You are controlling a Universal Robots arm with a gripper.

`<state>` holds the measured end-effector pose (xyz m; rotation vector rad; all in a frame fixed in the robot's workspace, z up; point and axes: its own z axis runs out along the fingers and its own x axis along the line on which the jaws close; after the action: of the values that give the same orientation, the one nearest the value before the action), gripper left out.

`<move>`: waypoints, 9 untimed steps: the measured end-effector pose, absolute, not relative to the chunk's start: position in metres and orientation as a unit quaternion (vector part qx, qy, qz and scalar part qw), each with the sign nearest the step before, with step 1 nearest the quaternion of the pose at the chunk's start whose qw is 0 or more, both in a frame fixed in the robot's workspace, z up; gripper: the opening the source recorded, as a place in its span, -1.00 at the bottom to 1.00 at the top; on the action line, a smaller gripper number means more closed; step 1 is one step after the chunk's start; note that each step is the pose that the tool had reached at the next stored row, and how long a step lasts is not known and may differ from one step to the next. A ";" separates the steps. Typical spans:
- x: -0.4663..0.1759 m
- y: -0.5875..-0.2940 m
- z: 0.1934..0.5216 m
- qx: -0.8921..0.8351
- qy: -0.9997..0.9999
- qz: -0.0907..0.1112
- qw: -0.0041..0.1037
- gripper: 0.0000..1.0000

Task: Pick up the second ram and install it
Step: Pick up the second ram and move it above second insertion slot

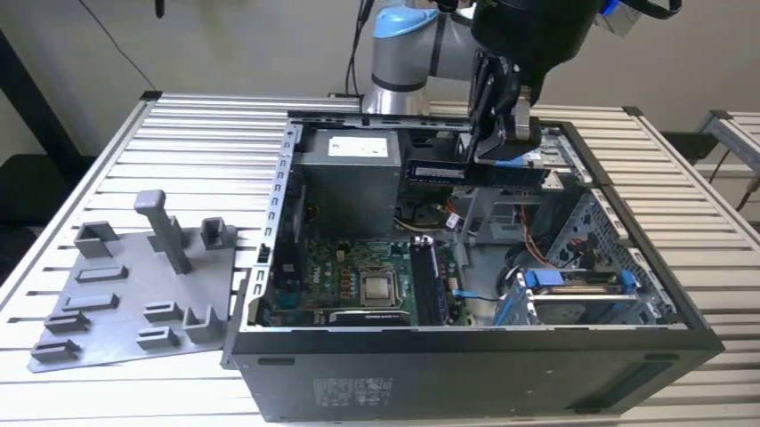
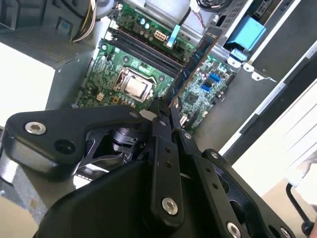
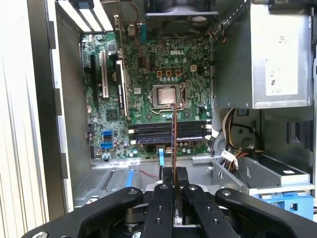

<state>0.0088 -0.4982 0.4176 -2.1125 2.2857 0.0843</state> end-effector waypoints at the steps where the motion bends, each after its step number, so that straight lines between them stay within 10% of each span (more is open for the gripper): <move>1: 0.009 -0.498 0.418 -0.678 0.734 0.027 0.014 -0.73; 9: 0.009 -0.495 0.418 -0.678 0.734 0.027 0.014 -0.73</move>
<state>0.0090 -0.4955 0.4175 -2.1127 2.2855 0.0843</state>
